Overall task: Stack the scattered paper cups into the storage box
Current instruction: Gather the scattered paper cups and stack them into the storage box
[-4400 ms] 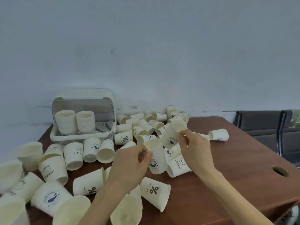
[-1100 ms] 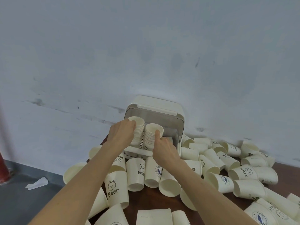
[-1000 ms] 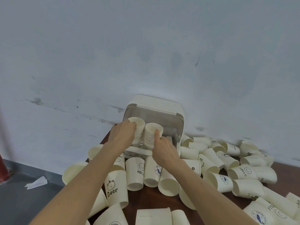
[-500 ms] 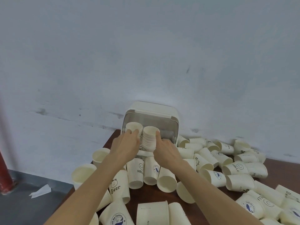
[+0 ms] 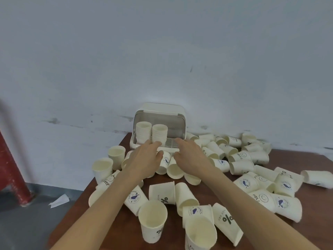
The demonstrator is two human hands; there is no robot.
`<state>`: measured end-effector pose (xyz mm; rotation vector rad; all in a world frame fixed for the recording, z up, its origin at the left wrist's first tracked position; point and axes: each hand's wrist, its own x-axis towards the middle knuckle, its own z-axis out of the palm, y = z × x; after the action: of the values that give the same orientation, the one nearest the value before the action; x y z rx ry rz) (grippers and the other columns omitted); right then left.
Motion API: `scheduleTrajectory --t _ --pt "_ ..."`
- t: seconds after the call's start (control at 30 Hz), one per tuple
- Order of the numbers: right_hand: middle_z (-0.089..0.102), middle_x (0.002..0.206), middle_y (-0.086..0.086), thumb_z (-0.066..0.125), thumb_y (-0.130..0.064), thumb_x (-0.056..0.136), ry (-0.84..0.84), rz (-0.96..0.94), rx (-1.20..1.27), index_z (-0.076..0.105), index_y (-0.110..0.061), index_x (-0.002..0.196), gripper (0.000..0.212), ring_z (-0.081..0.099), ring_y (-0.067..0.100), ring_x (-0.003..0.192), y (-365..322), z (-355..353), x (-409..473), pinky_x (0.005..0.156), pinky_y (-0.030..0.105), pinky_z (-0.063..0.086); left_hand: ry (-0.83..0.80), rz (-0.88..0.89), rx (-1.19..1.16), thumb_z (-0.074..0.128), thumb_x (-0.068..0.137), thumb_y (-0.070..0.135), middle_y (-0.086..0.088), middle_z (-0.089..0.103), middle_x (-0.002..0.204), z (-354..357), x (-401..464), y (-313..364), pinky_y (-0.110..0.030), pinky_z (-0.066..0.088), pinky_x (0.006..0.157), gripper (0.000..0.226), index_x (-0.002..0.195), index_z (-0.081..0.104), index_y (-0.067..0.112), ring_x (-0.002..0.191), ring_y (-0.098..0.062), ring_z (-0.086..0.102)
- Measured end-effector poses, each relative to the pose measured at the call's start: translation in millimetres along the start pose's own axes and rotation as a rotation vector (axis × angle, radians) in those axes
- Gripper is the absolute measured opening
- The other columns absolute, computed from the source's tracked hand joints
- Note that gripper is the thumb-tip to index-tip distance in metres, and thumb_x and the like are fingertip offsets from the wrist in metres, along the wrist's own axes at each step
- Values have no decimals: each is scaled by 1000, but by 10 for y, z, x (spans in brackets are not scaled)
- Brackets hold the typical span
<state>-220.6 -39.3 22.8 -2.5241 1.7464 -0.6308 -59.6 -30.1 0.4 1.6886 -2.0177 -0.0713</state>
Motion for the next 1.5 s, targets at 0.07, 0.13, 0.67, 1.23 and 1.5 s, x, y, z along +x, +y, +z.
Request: scheduleTrajectory --t 0.07,0.13,0.67,1.23,1.5 --pt "53 93 7 48 -13 86 -14 12 1 51 -8 99 14 49 26 89 -22 -46 -147 71 37 44 -1 10 -8 41 100 36 -1 53 128 -16 -112 97 -40 47 86 39 138 45 28 111 -25 55" --pt "57 95 9 48 -15 87 -19 28 -6 53 -8 100 16 52 28 91 -32 -71 -265 74 41 47 -5 24 -6 41 100 36 0 51 132 -37 -234 183 -39 45 88 41 139 44 27 114 -25 54" --pt "50 78 2 46 -12 82 -30 85 -22 47 -12 86 5 49 26 80 -77 -215 -914 69 38 42 -49 93 -9 39 99 33 -1 52 127 -164 -869 495 -38 46 80 41 139 44 27 115 -25 53" --pt "59 93 6 42 -19 86 -58 186 -81 58 -12 100 22 56 28 90 75 -400 -1690 79 44 50 -78 218 -38 38 99 34 2 56 113 -61 -1093 905 -35 45 79 35 132 49 27 103 -20 56" --pt "60 109 10 43 -18 89 -23 264 -45 58 -9 115 31 53 27 106 491 -440 -1739 89 41 46 -157 258 -74 42 97 30 6 47 99 155 -1003 1177 -37 49 79 28 119 56 22 98 -19 54"
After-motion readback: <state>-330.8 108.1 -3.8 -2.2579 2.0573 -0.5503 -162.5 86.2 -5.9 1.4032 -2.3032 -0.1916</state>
